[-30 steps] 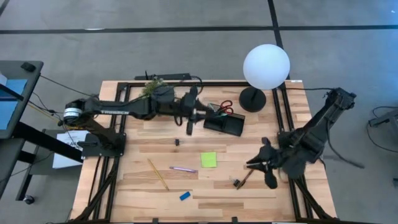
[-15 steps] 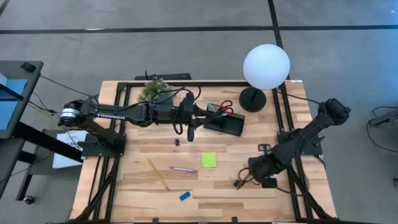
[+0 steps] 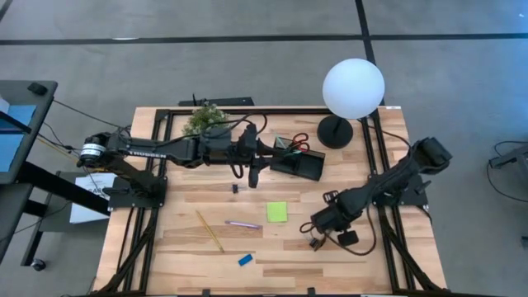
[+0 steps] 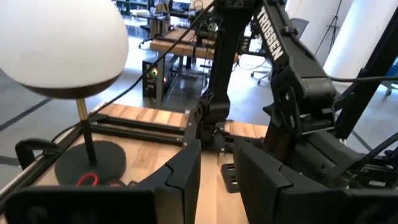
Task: Pick and place office supplies into organizer
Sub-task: Put the brown pen into the black desk organizer
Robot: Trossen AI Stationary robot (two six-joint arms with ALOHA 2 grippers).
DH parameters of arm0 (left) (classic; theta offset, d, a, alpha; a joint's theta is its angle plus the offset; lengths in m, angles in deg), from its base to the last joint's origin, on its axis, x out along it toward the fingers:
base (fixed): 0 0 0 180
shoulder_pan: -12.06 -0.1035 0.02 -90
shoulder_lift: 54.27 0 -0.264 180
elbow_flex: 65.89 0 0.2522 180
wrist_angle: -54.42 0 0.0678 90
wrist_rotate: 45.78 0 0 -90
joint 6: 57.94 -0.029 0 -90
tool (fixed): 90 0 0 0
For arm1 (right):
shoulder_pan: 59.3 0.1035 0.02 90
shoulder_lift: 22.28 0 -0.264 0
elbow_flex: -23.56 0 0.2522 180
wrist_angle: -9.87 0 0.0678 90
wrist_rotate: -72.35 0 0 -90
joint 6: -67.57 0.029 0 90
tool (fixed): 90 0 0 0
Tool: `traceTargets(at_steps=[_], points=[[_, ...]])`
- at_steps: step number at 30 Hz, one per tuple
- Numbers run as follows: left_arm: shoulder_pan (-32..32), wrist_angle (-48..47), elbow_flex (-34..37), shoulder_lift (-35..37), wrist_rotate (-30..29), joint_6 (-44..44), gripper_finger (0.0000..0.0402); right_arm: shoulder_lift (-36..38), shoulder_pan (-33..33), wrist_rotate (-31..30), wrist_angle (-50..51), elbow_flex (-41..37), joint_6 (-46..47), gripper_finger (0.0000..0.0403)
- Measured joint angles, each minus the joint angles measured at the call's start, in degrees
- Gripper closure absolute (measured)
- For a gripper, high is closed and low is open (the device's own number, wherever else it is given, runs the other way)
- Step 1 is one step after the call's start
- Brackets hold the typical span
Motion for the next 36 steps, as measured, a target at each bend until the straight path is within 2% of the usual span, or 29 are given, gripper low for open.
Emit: traceTargets(at_steps=[9, 19, 22, 27, 36], points=[[0.0, -1.4, 0.0, 0.0, 0.0, 0.0, 0.0313, -1.7, 0.4, 1.5, -0.6, 0.0, -3.1, 0.0325], [0.0, -2.1, 0.0, 0.0, 0.0, -0.3, 0.0313, -1.7, 0.7, 1.5, -1.6, 0.0, -3.3, 0.0250], [0.0, -2.2, 0.0, 0.0, 0.0, -0.4, 0.0313, -1.7, 1.5, 1.4, -2.6, 0.0, -5.9, 0.0237], [0.0, -2.4, 0.0, 0.0, 0.0, -0.5, 0.0313, -1.7, 2.6, 1.0, -4.3, -0.2, -7.1, 0.0239], [0.0, -2.4, 0.0, 0.0, 0.0, -0.5, 0.0313, -1.7, 2.5, 0.7, -11.8, -6.1, -4.1, 0.0277]])
